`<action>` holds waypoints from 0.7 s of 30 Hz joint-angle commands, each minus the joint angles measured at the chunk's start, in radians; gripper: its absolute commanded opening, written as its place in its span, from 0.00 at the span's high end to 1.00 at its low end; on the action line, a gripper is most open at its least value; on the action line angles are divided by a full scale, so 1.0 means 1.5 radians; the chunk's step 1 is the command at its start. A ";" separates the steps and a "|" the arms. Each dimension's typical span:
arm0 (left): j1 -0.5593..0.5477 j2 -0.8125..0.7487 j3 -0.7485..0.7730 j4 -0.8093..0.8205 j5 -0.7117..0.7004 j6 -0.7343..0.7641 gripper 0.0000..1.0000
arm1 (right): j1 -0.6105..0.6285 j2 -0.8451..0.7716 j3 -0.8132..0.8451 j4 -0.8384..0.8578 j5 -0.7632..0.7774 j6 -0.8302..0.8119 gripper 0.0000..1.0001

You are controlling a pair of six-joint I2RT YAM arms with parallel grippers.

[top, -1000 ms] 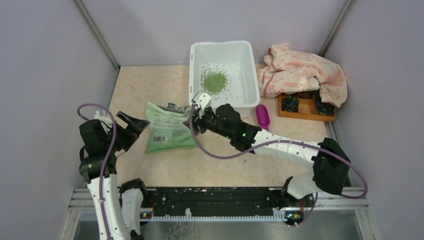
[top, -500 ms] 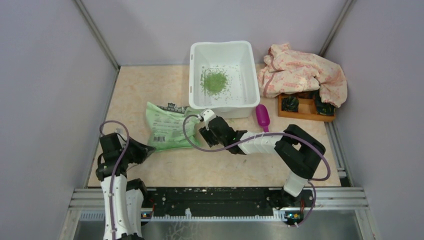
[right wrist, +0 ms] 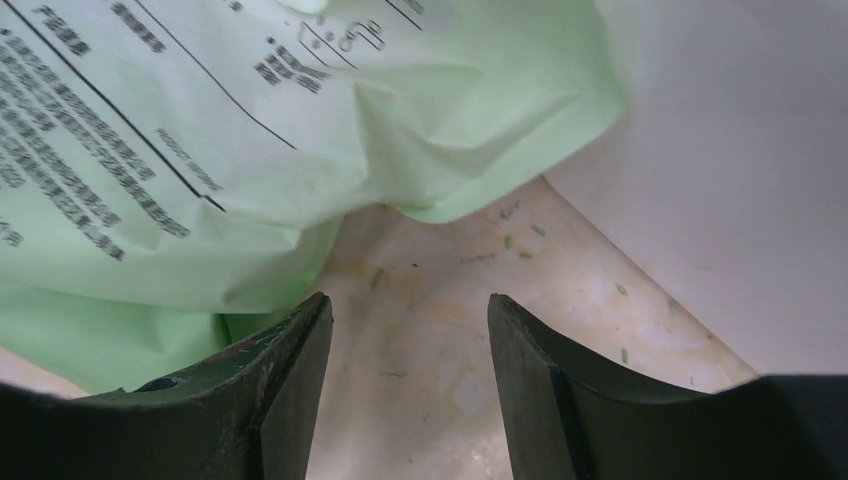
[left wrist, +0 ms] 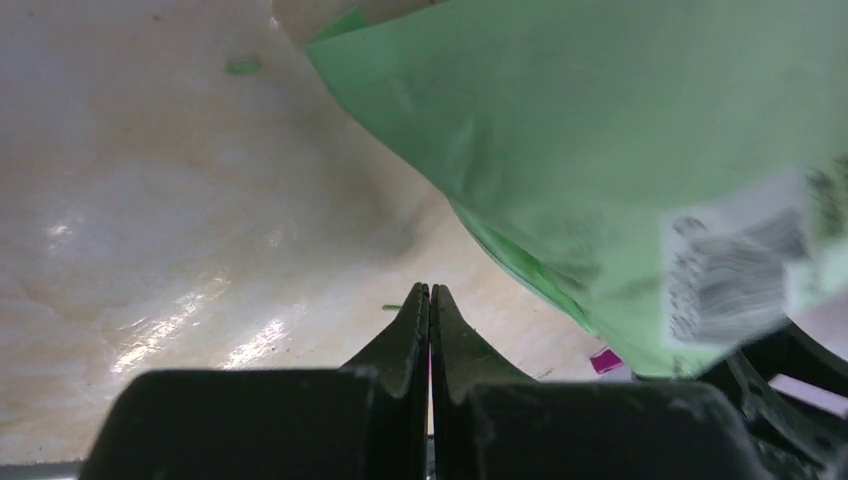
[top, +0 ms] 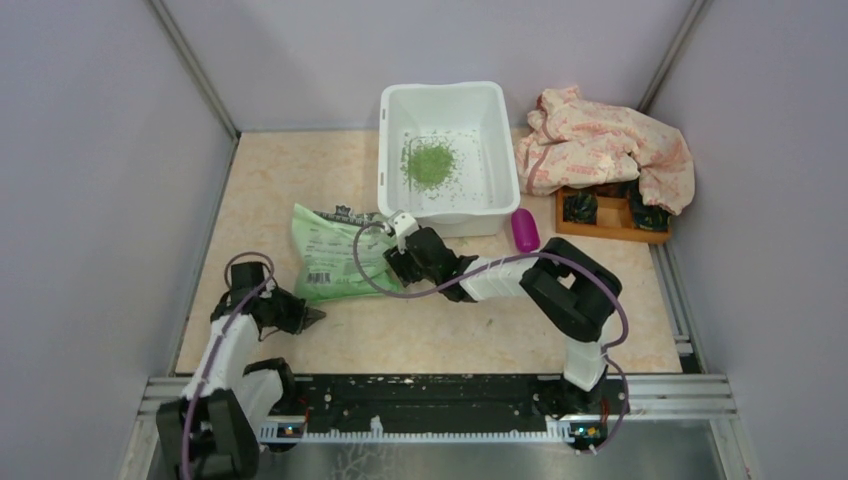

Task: Fill the litter box with clean litter
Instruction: Move the cat litter bag to the center of the board.

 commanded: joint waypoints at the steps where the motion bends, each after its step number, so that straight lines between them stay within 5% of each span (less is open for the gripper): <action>1: -0.075 0.148 0.075 0.065 -0.099 -0.075 1.00 | 0.018 0.019 0.051 0.055 -0.043 -0.005 0.41; 8: -0.117 0.415 0.241 0.007 -0.202 -0.068 1.00 | 0.038 0.047 0.082 0.044 -0.064 0.002 0.41; 21: -0.065 0.571 0.372 0.016 -0.250 -0.050 1.00 | 0.073 0.176 0.255 -0.015 -0.102 -0.005 0.40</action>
